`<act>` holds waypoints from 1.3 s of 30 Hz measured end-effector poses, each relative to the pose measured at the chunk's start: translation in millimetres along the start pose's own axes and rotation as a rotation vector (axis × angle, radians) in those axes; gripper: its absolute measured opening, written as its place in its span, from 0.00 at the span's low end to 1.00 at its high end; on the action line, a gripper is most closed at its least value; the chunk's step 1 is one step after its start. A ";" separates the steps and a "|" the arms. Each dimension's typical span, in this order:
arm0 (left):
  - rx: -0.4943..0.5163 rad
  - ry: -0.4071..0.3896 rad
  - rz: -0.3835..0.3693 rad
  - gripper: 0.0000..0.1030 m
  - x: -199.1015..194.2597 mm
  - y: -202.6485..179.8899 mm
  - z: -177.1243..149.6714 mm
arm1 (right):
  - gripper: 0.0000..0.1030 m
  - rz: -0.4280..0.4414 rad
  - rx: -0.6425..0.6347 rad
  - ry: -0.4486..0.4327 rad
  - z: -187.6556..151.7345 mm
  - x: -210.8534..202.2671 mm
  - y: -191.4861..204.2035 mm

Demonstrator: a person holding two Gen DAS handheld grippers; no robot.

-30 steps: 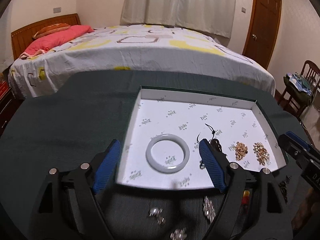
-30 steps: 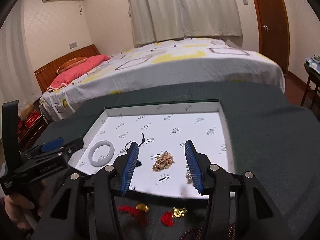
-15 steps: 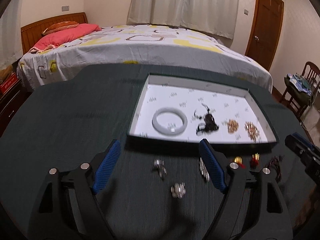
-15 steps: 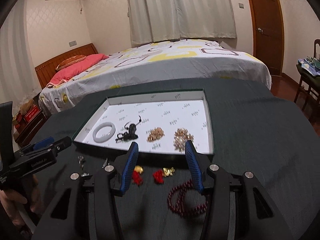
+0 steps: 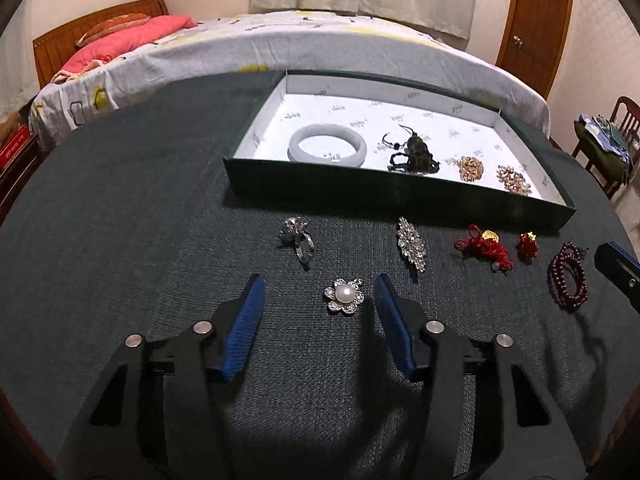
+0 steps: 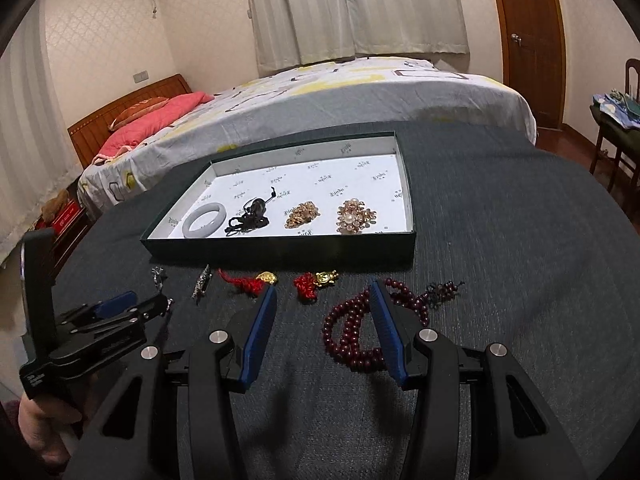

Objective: Organize jewelry
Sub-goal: 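Withdraw both open tools from the box back over the jewelry, then grip the silver pearl flower brooch with the left tool while the right tool grips a red tassel charm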

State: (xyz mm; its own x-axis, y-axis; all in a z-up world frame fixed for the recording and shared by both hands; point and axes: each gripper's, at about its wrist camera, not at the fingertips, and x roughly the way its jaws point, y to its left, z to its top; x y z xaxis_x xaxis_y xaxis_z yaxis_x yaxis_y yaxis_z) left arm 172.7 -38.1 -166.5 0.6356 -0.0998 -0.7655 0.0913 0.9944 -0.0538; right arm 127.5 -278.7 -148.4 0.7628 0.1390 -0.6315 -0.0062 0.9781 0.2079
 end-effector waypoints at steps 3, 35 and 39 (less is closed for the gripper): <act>0.014 0.016 -0.007 0.46 4.6 -3.0 -1.8 | 0.47 0.000 0.007 0.006 -1.9 2.4 -1.9; 0.021 -0.039 -0.004 0.21 -17.2 19.4 7.0 | 0.24 0.021 -0.045 0.133 5.2 62.3 27.4; 0.012 -0.034 -0.003 0.21 -15.3 22.3 7.7 | 0.23 0.005 -0.050 0.152 5.6 68.7 27.5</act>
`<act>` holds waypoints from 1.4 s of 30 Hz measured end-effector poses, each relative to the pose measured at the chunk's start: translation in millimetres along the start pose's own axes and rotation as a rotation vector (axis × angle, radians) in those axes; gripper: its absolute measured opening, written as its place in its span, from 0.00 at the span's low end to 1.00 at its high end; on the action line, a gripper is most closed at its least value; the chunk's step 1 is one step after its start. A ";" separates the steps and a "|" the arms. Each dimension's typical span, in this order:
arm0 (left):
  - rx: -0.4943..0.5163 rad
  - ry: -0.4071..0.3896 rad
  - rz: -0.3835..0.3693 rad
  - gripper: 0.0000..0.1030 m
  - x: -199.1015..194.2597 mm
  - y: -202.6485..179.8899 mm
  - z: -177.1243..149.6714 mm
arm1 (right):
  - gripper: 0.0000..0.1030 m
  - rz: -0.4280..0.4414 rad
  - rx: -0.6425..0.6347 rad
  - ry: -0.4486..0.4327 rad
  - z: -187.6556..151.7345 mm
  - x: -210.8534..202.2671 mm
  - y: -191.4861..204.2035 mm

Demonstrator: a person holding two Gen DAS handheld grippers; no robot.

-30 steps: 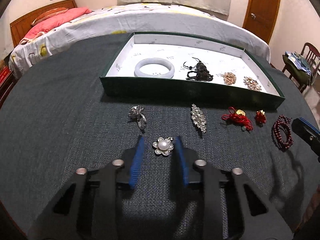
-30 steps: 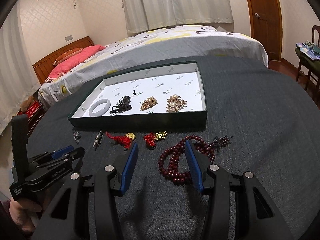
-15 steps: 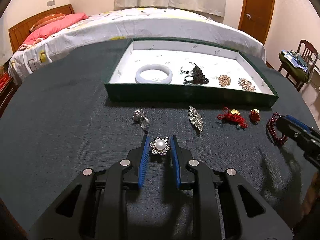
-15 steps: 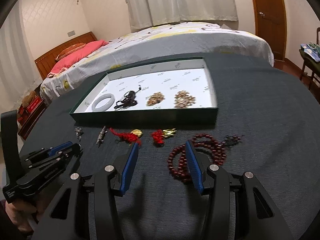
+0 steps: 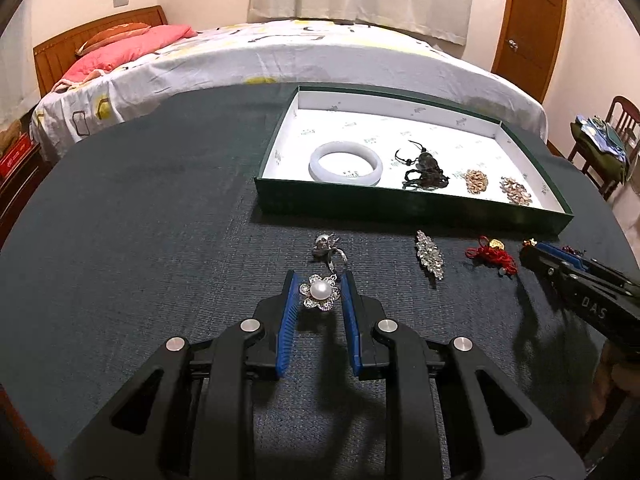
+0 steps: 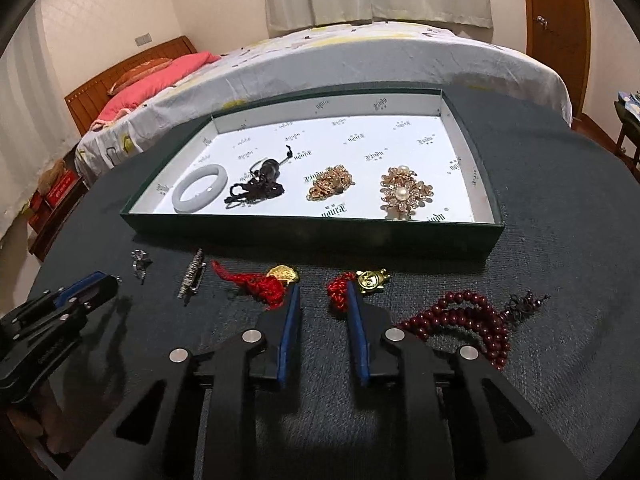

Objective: Organize jewelry
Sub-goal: 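Grip the silver pearl flower brooch with the left tool while the right tool grips a red tassel charm, then carry the brooch into the box and open the left tool while the right tool releases the charm there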

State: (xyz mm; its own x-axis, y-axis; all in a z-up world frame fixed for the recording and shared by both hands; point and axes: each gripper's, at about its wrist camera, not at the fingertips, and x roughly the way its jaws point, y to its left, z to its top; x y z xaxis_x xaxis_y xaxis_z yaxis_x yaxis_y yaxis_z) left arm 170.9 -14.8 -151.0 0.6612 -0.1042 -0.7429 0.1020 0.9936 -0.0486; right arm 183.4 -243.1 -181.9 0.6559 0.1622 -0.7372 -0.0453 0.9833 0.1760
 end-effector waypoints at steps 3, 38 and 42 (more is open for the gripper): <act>-0.001 -0.001 0.000 0.21 0.4 0.2 0.5 | 0.16 -0.013 -0.005 0.005 0.7 2.0 -1.1; 0.057 -0.191 -0.069 0.21 -33.3 -36.9 80.9 | 0.08 0.045 -0.037 -0.291 74.2 -82.3 -1.6; 0.060 -0.204 -0.076 0.21 -19.0 -41.1 102.5 | 0.08 0.037 -0.035 -0.313 92.5 -73.5 -7.2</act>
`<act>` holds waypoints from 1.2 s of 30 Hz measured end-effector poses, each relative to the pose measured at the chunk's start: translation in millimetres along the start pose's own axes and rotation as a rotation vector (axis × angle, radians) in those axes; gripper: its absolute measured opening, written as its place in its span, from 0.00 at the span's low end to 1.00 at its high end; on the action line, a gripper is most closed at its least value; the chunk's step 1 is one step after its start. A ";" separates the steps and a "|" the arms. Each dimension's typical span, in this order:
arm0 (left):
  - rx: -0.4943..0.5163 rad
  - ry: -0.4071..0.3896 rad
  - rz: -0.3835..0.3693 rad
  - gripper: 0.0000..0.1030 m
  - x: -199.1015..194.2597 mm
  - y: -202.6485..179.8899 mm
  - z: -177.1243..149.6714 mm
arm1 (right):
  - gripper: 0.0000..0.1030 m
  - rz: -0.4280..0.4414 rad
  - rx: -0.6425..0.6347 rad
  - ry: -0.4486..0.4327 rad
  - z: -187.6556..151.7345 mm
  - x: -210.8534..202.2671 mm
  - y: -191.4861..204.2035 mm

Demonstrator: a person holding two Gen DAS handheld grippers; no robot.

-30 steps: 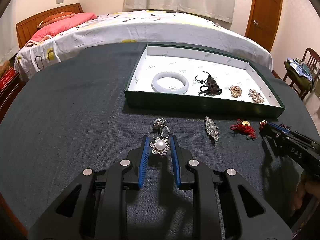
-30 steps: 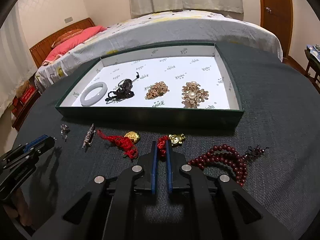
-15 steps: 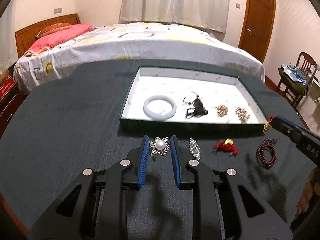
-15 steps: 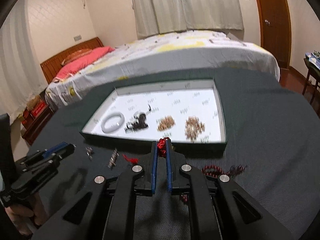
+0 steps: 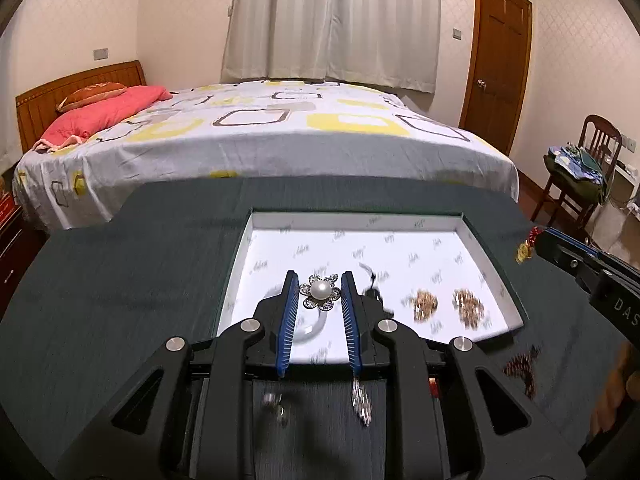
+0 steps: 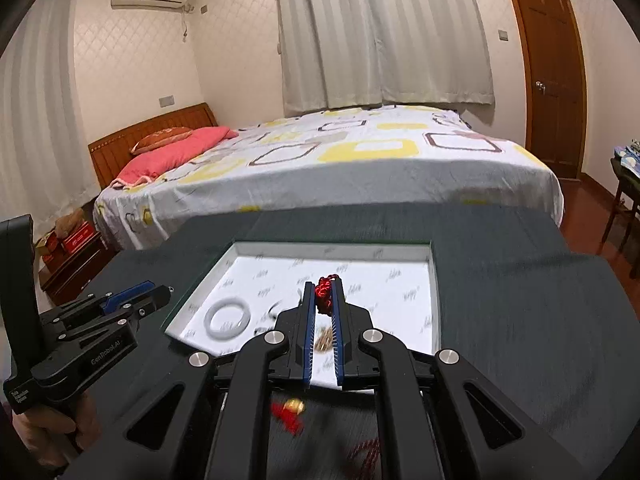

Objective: Organize jewelry
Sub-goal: 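Carry the brooch into the box and open the left tool while the right tool releases the charm there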

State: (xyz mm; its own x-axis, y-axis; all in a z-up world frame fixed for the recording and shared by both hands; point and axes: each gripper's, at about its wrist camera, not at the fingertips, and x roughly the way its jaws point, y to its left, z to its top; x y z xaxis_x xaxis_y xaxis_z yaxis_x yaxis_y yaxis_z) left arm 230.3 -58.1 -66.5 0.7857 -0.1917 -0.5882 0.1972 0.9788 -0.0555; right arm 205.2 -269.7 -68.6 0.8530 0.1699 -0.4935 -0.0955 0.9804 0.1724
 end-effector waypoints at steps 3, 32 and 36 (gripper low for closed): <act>0.007 -0.005 0.000 0.21 21.1 -2.3 13.8 | 0.08 -0.012 -0.004 -0.016 7.2 13.6 -5.8; 0.063 0.257 0.006 0.30 165.5 -12.8 5.8 | 0.13 -0.086 0.021 0.268 -25.9 131.0 -44.9; 0.047 0.231 -0.004 0.52 159.8 -10.4 7.8 | 0.45 -0.085 0.035 0.259 -25.5 130.0 -47.6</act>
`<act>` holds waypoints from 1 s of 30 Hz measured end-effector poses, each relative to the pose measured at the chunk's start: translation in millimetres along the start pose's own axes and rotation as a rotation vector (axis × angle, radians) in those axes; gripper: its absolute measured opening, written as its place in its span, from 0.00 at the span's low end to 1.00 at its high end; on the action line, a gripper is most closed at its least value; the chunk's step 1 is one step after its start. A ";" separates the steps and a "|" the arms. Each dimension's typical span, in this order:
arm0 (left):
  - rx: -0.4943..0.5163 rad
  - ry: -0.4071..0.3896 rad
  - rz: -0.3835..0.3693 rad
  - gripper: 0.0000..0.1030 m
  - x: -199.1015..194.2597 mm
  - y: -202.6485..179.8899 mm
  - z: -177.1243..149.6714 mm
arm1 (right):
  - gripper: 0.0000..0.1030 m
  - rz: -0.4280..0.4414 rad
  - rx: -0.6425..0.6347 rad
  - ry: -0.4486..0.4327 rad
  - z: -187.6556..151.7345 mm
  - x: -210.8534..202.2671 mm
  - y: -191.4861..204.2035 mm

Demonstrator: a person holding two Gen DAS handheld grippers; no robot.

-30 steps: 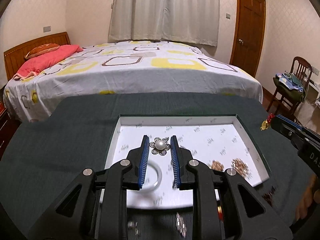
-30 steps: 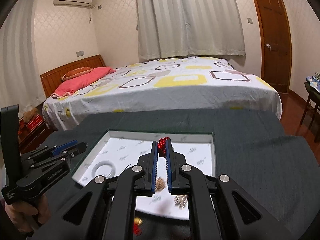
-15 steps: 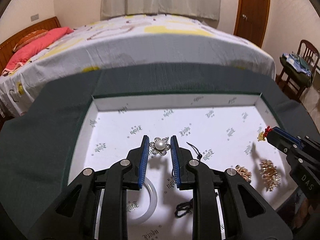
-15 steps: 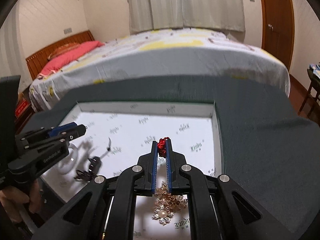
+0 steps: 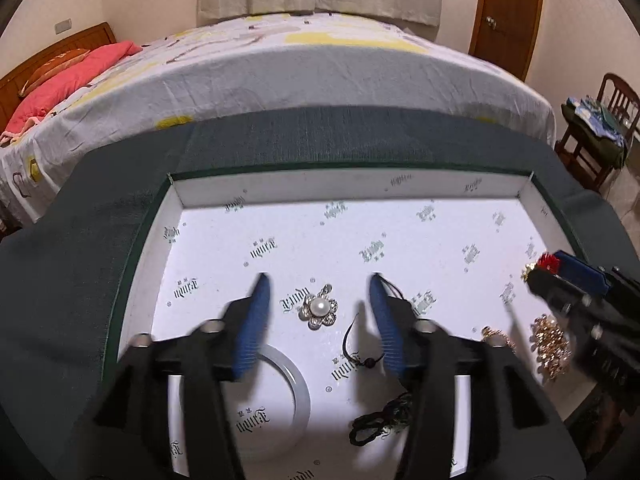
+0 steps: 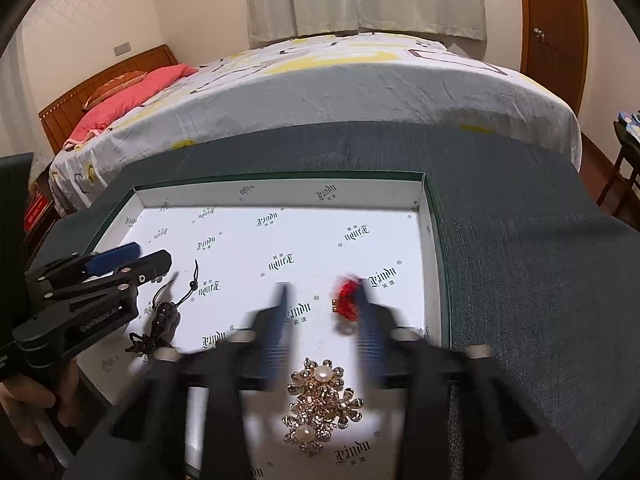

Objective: Organize jewelry
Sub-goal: 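Withdraw both open tools from the box back over the jewelry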

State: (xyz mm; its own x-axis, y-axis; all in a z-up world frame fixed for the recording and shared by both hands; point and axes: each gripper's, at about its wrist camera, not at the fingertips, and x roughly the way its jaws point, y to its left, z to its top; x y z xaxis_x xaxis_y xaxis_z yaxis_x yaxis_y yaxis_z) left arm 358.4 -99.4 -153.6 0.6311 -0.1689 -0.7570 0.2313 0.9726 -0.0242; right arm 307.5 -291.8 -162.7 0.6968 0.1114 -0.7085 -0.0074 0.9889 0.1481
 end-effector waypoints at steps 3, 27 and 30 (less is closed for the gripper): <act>0.001 -0.006 -0.001 0.52 -3.2 0.6 0.7 | 0.45 0.005 -0.002 -0.013 -0.6 -5.1 -0.2; -0.111 -0.109 0.017 0.63 -114.9 12.8 -65.8 | 0.46 -0.041 0.021 -0.101 -63.8 -108.0 -0.5; -0.108 -0.110 0.029 0.63 -125.5 9.8 -83.5 | 0.46 -0.055 0.016 -0.081 -82.1 -112.1 -1.6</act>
State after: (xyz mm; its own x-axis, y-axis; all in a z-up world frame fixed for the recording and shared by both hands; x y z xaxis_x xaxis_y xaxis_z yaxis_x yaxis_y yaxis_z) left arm 219.6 -55.3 -113.3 0.7153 -0.1516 -0.6822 0.1348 0.9878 -0.0783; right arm 170.5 -297.8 -140.2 0.7515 0.0478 -0.6580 0.0438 0.9915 0.1221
